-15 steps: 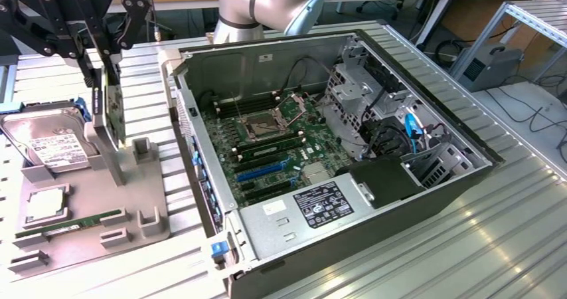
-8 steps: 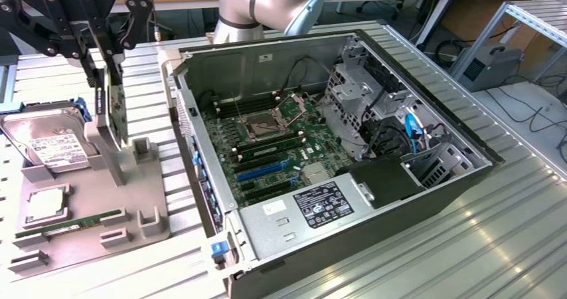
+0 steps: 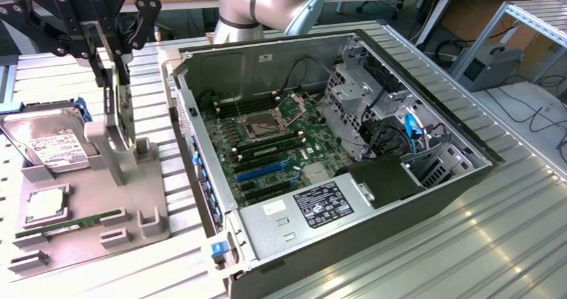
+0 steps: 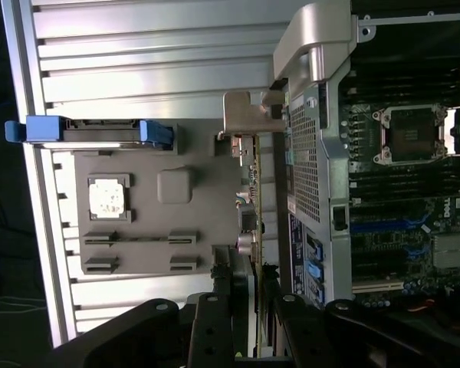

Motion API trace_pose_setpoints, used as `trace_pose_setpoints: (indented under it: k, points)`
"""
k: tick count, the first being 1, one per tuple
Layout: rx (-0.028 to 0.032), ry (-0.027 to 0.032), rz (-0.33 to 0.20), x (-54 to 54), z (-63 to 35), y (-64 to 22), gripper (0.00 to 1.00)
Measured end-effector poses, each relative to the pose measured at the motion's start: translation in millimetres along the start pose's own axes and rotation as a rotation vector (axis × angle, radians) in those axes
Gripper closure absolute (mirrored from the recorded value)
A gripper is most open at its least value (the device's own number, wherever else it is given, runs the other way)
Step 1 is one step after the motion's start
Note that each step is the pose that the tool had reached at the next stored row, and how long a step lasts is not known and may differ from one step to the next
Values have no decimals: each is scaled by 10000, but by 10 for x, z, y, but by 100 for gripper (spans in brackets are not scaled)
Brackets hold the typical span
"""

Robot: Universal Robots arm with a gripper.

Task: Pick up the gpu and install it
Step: 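Pick up the gpu and move the gpu toward the slot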

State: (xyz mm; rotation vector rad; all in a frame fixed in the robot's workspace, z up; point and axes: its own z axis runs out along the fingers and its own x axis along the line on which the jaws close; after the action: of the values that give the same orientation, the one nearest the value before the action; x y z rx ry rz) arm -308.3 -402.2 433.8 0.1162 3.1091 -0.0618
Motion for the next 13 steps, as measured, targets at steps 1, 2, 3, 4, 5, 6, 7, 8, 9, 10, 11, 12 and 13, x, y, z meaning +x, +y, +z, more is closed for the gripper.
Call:
trace_pose_setpoints:
  k: [1,2,3,4,5,6,7,8,9,10,11,12,13]
  points:
    - [3,0,0,-16,1,-2,73]
    - [5,-1,0,-30,1,-3,73]
    - [7,-1,0,-41,2,-4,73]
    - [10,-1,0,-53,2,-6,73]
    - [12,0,0,-63,2,-7,73]
    - [14,-1,0,-73,3,-8,73]
    - [17,-1,0,-85,3,-10,73]
    - [21,-1,-1,-99,4,-11,73]
    - [25,-2,0,-115,5,-11,73]
    - [30,-2,0,-128,5,-11,73]
    - [34,-3,0,-141,6,-11,73]
    - [40,-3,-1,-156,6,-11,73]
    - [46,-3,-1,-171,6,-12,73]
